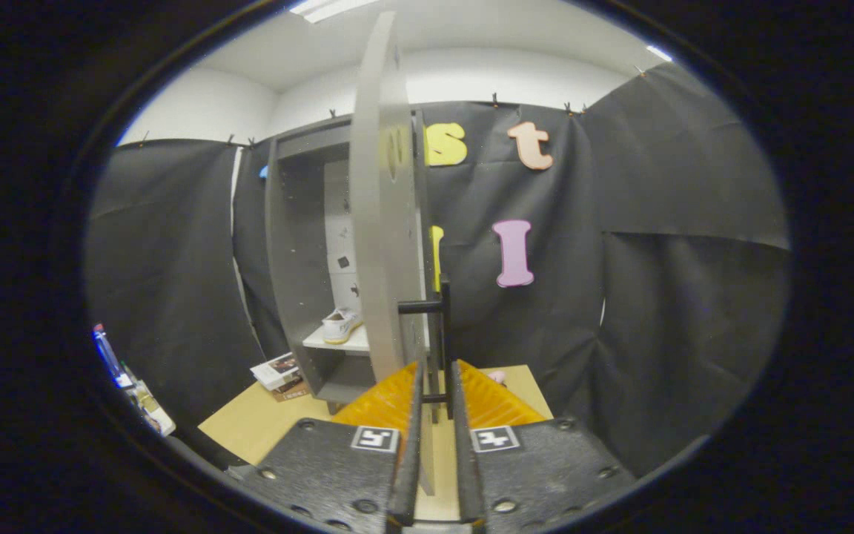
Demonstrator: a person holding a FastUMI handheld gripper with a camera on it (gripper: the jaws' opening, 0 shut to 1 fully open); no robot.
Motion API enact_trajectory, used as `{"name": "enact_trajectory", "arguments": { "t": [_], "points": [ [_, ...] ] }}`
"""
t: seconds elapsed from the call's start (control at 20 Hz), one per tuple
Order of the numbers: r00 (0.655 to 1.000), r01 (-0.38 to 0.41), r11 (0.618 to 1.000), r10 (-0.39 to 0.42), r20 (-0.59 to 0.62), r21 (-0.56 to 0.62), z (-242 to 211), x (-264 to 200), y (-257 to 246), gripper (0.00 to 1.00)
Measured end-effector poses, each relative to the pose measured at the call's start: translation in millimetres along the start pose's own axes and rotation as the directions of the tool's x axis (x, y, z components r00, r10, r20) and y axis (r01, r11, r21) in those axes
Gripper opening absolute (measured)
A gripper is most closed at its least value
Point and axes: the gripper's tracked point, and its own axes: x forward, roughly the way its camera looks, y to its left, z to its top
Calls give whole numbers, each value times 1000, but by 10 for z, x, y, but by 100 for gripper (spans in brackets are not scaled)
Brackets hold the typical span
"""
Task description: Open the shoe cabinet door, grab the shoes and put them into the shoe cabinet, then close the shoe cabinet door.
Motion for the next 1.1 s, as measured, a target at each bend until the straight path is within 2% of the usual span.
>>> {"name": "enact_trajectory", "arguments": {
  "t": [0.2, 0.3, 0.55, 0.75, 0.85, 1.1],
  "points": [
    [997, -79, 995, 79, -4, -61, -229, -384, 200, 83],
    [992, -126, 990, 126, -16, -65, -365, -500, 306, 100],
    [983, -155, 986, 149, -105, -52, -776, -628, 421, 100],
    [968, -150, 988, 140, -209, -29, -1158, -475, 546, 100],
    [952, -181, 983, 170, -255, -19, -1349, -392, 713, 100],
    [916, -209, 977, 179, -358, -46, -1905, -36, 1088, 100]
  ]
}}
